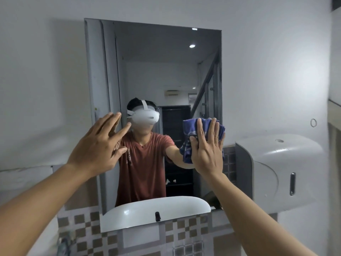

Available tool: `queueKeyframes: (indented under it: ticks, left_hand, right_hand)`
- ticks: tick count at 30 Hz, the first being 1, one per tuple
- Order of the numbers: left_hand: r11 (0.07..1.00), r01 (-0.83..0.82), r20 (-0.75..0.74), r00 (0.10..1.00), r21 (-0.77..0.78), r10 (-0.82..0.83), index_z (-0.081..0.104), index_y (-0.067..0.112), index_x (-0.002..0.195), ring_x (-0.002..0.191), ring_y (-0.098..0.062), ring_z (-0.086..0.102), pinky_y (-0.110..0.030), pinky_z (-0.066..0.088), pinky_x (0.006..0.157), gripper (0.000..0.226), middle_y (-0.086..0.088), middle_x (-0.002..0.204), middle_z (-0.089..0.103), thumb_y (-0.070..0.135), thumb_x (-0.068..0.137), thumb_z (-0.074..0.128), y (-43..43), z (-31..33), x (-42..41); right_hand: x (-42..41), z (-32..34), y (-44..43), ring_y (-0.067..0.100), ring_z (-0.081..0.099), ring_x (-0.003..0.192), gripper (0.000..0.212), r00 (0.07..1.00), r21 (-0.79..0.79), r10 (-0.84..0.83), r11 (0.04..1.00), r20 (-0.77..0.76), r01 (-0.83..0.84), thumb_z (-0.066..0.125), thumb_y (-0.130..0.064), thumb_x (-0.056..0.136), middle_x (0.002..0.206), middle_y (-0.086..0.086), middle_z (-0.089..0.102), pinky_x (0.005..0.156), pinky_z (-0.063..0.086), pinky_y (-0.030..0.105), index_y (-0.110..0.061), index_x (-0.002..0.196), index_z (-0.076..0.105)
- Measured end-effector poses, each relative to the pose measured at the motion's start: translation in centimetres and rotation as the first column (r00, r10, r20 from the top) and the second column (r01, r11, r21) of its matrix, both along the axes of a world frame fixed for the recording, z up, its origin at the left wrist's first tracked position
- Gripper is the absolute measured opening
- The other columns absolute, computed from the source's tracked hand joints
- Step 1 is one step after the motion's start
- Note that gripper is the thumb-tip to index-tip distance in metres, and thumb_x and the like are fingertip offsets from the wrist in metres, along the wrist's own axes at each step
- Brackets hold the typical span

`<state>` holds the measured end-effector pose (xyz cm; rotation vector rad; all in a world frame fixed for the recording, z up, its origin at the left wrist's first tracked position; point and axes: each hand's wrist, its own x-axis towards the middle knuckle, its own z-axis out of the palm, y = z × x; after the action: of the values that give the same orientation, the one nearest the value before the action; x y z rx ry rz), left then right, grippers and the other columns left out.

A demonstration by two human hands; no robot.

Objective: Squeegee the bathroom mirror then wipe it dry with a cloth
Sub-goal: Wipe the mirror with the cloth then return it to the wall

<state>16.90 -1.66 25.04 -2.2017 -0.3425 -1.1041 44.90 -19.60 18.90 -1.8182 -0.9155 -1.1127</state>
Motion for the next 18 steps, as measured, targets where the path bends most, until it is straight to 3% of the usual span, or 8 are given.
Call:
queueKeyframes:
  ticks: [4,11,13,15,18]
  left_hand:
    - [1.000,0.001,-0.004,1.000,-0.003,-0.001,0.039,0.017,0.152,0.148,-0.038,0.024,-0.056,0.031,0.117,0.075,-0.022,0.158,0.030,0.049,0.085,0.052,-0.2,0.1,-0.1]
    - [0.999,-0.009,0.027,1.000,0.041,0.008,0.047,0.017,0.147,0.134,-0.038,0.039,-0.053,0.040,0.106,0.068,-0.019,0.148,0.042,0.048,0.086,0.050,-0.6,1.7,-0.7]
    - [0.999,-0.010,0.056,0.998,0.042,0.008,0.045,0.015,0.148,0.136,-0.038,0.037,-0.053,0.038,0.110,0.071,-0.021,0.150,0.038,0.048,0.085,0.054,-0.4,2.5,-0.8]
    - [0.999,-0.024,0.056,0.998,0.043,0.022,0.040,0.013,0.151,0.143,-0.039,0.029,-0.053,0.033,0.115,0.076,-0.023,0.154,0.031,0.047,0.086,0.060,0.0,3.0,-0.7]
    - [0.999,-0.038,0.030,0.999,0.024,0.037,0.036,0.013,0.153,0.147,-0.039,0.023,-0.055,0.031,0.117,0.084,-0.023,0.157,0.027,0.045,0.084,0.071,0.4,3.2,-0.6]
  right_hand:
    - [0.2,-2.2,-0.2,0.022,-0.018,0.154,0.063,0.997,0.026,-0.013,1.000,-0.075,0.015,0.004,-0.057,0.103,0.168,0.014,-0.006,0.125,-0.003,0.052,-0.033,0.161,0.005]
    - [-0.8,-6.0,-0.3,0.017,-0.026,0.151,0.058,0.976,0.078,0.135,0.989,-0.172,-0.123,0.009,-0.055,0.103,0.165,0.003,-0.023,0.122,0.001,0.035,-0.043,0.155,-0.012]
    - [-1.2,-6.8,-0.2,0.016,-0.025,0.152,0.059,0.974,0.075,0.135,0.990,-0.184,-0.123,0.008,-0.057,0.102,0.165,0.002,-0.024,0.120,0.009,0.033,-0.042,0.156,-0.012]
    - [-1.8,-7.4,0.0,0.017,-0.023,0.152,0.062,0.972,0.072,0.121,0.992,-0.201,-0.108,0.007,-0.058,0.101,0.166,0.002,-0.023,0.112,0.028,0.032,-0.039,0.158,-0.009]
    - [-2.8,-8.1,0.7,0.020,-0.020,0.153,0.065,0.971,0.071,0.107,0.993,-0.213,-0.094,0.005,-0.058,0.102,0.166,0.003,-0.020,0.100,0.050,0.041,-0.033,0.161,-0.002]
